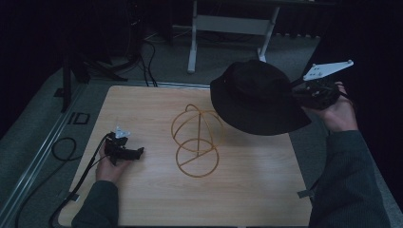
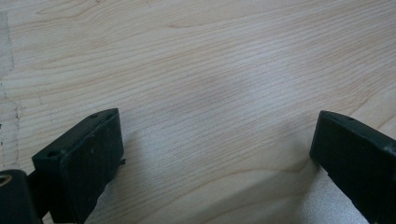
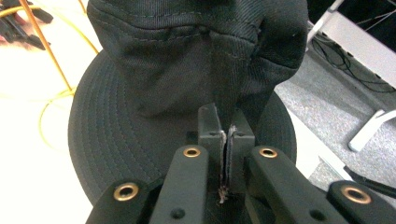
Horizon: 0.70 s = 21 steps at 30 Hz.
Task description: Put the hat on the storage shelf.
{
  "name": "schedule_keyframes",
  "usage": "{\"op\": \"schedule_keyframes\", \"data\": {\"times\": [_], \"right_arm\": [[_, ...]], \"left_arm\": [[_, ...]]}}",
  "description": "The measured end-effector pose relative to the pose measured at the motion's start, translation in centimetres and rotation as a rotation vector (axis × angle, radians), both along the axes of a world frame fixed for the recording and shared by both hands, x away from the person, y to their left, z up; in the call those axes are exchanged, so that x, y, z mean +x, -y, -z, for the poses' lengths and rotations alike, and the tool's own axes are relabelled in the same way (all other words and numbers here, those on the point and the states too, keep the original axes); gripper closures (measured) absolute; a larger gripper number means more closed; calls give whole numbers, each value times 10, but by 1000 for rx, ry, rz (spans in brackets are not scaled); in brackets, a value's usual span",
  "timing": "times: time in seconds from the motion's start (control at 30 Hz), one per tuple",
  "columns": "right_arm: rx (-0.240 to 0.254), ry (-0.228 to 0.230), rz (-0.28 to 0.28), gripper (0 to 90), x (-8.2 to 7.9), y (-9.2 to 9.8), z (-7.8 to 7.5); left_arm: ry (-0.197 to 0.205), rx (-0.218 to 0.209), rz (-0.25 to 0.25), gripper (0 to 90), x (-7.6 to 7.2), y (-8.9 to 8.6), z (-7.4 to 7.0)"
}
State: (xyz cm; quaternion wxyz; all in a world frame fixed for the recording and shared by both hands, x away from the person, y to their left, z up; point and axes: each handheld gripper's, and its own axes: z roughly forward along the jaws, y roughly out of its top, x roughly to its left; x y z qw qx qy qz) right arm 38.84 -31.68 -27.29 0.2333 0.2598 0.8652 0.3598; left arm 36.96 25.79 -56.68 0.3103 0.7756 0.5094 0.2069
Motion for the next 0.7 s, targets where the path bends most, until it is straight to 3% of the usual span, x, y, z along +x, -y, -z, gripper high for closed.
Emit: {"op": "schedule_keyframes", "data": {"times": [0.7], "right_arm": [[74,25,-52,884,-8,1,-11]], "left_arm": [[2,-1,-1,28,0,0,0]]}}
